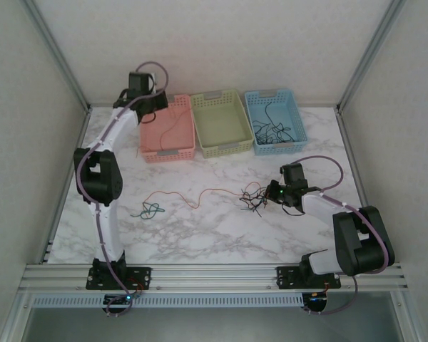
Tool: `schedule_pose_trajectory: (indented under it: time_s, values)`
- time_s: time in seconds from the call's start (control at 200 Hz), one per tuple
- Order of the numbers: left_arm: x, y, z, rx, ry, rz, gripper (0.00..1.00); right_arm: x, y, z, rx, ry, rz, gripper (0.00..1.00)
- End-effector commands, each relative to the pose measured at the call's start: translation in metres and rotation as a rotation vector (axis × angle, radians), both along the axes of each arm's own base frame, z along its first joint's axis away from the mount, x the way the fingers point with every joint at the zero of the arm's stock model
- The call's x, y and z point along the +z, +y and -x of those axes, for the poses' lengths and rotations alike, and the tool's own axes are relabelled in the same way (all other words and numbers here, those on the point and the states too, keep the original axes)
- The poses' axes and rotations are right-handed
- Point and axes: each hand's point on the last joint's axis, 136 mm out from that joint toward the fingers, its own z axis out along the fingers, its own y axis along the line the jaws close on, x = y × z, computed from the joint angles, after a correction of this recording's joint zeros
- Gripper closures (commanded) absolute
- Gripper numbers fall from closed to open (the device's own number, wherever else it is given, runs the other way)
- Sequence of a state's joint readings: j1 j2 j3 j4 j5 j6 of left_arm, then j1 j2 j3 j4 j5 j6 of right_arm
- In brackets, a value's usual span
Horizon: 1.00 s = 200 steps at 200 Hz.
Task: Untangle the cables
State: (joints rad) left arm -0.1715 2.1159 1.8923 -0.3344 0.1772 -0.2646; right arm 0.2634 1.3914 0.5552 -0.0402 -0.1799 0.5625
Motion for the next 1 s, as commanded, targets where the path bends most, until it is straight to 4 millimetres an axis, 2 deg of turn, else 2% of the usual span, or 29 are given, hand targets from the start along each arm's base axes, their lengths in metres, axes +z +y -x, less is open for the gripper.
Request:
schedule_pose_trajectory:
  time_s: [0.0,0.065,0.115,0.205,0.23,0.31,0.465,0.591,0.636,0.751,0.806,0.871,0.996]
  values:
    - [0.054,0.022,0.015,0.082,-0.121,0.011,0.89,0.001,-0.001,0.0,-0.003,-0.009,-0.005,1.0]
    - [0.047,0.035,0.026,0.128,-0.092,0.013,0.77,0.001,-0.001,0.0,-0.001,-0.009,-0.006,1.0]
    - [0.046,0.044,0.034,0.163,-0.07,0.016,0.74,0.001,-0.001,-0.001,-0.002,-0.009,-0.005,1.0]
    - [0.048,0.054,0.05,0.203,-0.025,0.02,0.52,0.001,-0.001,0.0,-0.001,-0.009,-0.007,1.0]
    - [0.051,0.055,0.054,0.208,-0.017,0.018,0.49,0.001,-0.001,0.0,-0.003,-0.01,-0.006,1.0]
    - [0.063,0.055,0.066,0.207,-0.012,0.033,0.47,0.001,-0.001,0.0,-0.002,-0.012,-0.005,1.0]
    - [0.1,0.037,0.088,0.126,-0.074,0.144,0.41,0.001,-0.001,0.0,-0.004,-0.011,-0.005,1.0]
    - [0.115,0.018,0.103,0.038,-0.073,0.202,0.41,0.0,-0.001,0.0,-0.004,-0.008,-0.005,1.0]
    - [0.118,0.017,0.108,0.033,-0.081,0.205,0.41,0.001,-0.001,-0.001,-0.004,-0.009,-0.005,1.0]
    - [0.121,0.028,0.121,0.082,-0.113,0.208,0.41,0.001,-0.001,0.0,-0.003,-0.008,-0.005,1.0]
    - [0.119,0.019,0.133,0.054,-0.102,0.264,0.41,0.001,0.0,0.0,0.0,-0.012,-0.008,1.0]
    - [0.11,-0.004,0.151,-0.006,-0.084,0.33,0.41,0.003,0.001,0.0,0.004,-0.018,-0.011,1.0]
    - [0.069,-0.046,0.204,-0.118,-0.009,0.277,0.39,0.008,0.003,0.001,0.016,-0.042,-0.024,1.0]
